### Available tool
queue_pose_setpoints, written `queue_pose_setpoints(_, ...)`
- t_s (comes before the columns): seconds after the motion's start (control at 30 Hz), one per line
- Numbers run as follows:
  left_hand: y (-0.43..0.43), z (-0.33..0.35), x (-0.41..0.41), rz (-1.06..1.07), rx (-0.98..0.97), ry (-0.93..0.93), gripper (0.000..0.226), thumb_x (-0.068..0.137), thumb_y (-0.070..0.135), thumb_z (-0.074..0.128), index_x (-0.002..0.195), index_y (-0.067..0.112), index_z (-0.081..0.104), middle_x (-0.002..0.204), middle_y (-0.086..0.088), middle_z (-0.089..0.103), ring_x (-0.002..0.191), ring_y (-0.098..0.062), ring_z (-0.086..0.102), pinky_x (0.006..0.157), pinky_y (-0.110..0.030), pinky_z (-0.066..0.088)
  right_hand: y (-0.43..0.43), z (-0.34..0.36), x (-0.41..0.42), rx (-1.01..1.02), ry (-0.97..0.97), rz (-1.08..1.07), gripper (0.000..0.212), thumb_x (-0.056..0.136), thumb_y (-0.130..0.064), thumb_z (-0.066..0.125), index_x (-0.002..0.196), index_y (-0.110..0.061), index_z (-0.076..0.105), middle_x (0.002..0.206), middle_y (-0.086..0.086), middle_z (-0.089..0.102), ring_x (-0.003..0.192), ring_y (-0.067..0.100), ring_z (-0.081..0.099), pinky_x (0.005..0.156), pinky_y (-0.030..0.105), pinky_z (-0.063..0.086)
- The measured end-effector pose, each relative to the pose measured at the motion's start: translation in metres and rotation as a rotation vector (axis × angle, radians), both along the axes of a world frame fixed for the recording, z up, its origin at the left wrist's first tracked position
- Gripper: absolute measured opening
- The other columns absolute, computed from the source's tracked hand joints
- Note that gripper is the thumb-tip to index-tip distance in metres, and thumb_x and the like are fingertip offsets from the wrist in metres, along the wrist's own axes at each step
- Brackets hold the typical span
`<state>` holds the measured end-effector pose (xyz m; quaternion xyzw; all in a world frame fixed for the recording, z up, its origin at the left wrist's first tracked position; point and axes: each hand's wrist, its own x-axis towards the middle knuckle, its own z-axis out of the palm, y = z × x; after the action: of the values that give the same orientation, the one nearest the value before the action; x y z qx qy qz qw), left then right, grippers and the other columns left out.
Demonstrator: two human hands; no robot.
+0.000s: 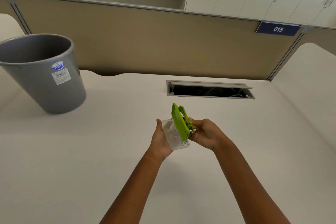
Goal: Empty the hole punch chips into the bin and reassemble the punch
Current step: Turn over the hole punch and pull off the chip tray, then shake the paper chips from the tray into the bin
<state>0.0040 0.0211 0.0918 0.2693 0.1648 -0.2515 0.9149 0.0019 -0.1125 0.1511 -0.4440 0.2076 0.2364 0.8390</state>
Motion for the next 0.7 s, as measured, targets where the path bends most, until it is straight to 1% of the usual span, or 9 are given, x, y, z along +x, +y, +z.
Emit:
queue_pose_setpoints(0.07, -0.001, 0.000, 0.001, 0.000, 0.001, -0.017, 0.059, 0.093, 0.059, 0.017, 0.089, 0.018, 0.060, 0.070, -0.009, 0.073, 0.075, -0.026, 0.060, 0.072, -0.041, 0.044, -0.005, -0.002, 0.000, 0.065, 0.029, -0.033, 0.026, 0.093, 0.001, 0.032, 0.082, 0.001, 0.056, 0.057, 0.015, 0.071, 0.049, 0.023, 0.069, 0.049, 0.032, 0.059)
queue_pose_setpoints(0.13, -0.001, 0.000, 0.002, -0.003, 0.006, -0.039, 0.062, 0.093, 0.058, 0.015, 0.089, 0.018, 0.061, 0.068, -0.009, 0.075, 0.072, -0.026, 0.066, 0.074, -0.040, 0.044, -0.008, -0.004, -0.001, 0.106, 0.043, -0.056, 0.027, 0.091, 0.004, 0.030, 0.080, 0.001, 0.055, 0.056, 0.017, 0.071, 0.049, 0.025, 0.070, 0.047, 0.036, 0.059)
queue_pose_setpoints(0.2, -0.001, -0.001, 0.004, -0.006, 0.014, -0.051, 0.062, 0.094, 0.057, 0.013, 0.091, 0.018, 0.061, 0.070, -0.008, 0.077, 0.074, -0.026, 0.068, 0.075, -0.041, 0.044, -0.008, -0.004, -0.002, 0.143, 0.035, -0.069, 0.022, 0.073, 0.017, 0.042, 0.080, 0.001, 0.055, 0.058, 0.020, 0.070, 0.049, 0.028, 0.070, 0.046, 0.038, 0.059)
queue_pose_setpoints(0.27, -0.002, 0.000, 0.004, -0.011, 0.005, -0.066, 0.064, 0.094, 0.056, 0.011, 0.093, 0.017, 0.061, 0.072, -0.008, 0.077, 0.076, -0.028, 0.069, 0.076, -0.040, 0.046, -0.010, -0.009, -0.001, 0.154, 0.030, -0.082, 0.036, 0.051, 0.019, 0.054, 0.082, 0.001, 0.055, 0.060, 0.021, 0.070, 0.050, 0.028, 0.070, 0.046, 0.039, 0.059)
queue_pose_setpoints(0.37, -0.003, 0.004, 0.002, -0.025, -0.036, -0.089, 0.071, 0.094, 0.056, 0.008, 0.089, 0.013, 0.064, 0.075, -0.008, 0.078, 0.066, -0.024, 0.074, 0.065, -0.037, 0.058, -0.013, -0.015, 0.001, 0.177, 0.051, -0.107, 0.023, 0.080, 0.014, 0.036, 0.084, 0.001, 0.055, 0.061, 0.022, 0.070, 0.052, 0.029, 0.070, 0.046, 0.038, 0.059)
queue_pose_setpoints(0.47, -0.002, 0.008, 0.000, -0.029, -0.043, -0.087, 0.075, 0.094, 0.056, 0.010, 0.086, 0.013, 0.071, 0.077, -0.009, 0.078, 0.066, -0.025, 0.074, 0.062, -0.037, 0.059, -0.013, -0.016, -0.001, 0.178, 0.022, -0.103, 0.030, 0.059, 0.017, 0.051, 0.085, 0.001, 0.055, 0.067, 0.022, 0.069, 0.053, 0.030, 0.070, 0.049, 0.039, 0.059)
queue_pose_setpoints(0.53, -0.001, 0.008, 0.001, -0.010, -0.004, -0.052, 0.067, 0.094, 0.056, 0.012, 0.095, 0.013, 0.063, 0.087, -0.010, 0.074, 0.076, -0.027, 0.071, 0.076, -0.040, 0.053, -0.014, -0.014, -0.002, 0.164, 0.012, -0.096, 0.021, 0.074, 0.015, 0.043, 0.084, 0.002, 0.057, 0.071, 0.024, 0.068, 0.056, 0.031, 0.070, 0.050, 0.039, 0.060)
queue_pose_setpoints(0.6, 0.000, 0.006, 0.002, 0.016, -0.001, -0.003, 0.061, 0.095, 0.056, 0.014, 0.101, 0.013, 0.058, 0.100, -0.011, 0.064, 0.090, -0.026, 0.061, 0.093, -0.043, 0.039, -0.018, -0.013, 0.000, 0.147, 0.005, -0.115, 0.028, 0.091, 0.002, 0.033, 0.079, 0.002, 0.058, 0.067, 0.023, 0.070, 0.054, 0.029, 0.070, 0.049, 0.036, 0.060)
queue_pose_setpoints(0.7, 0.004, 0.003, 0.003, 0.045, -0.007, 0.034, 0.060, 0.095, 0.055, 0.016, 0.099, 0.012, 0.057, 0.102, -0.011, 0.059, 0.092, -0.024, 0.055, 0.101, -0.039, 0.031, -0.025, -0.010, 0.005, 0.001, -0.060, -0.135, 0.027, 0.093, -0.005, 0.040, 0.076, -0.002, 0.061, 0.059, 0.010, 0.066, 0.049, 0.018, 0.062, 0.050, 0.025, 0.054)
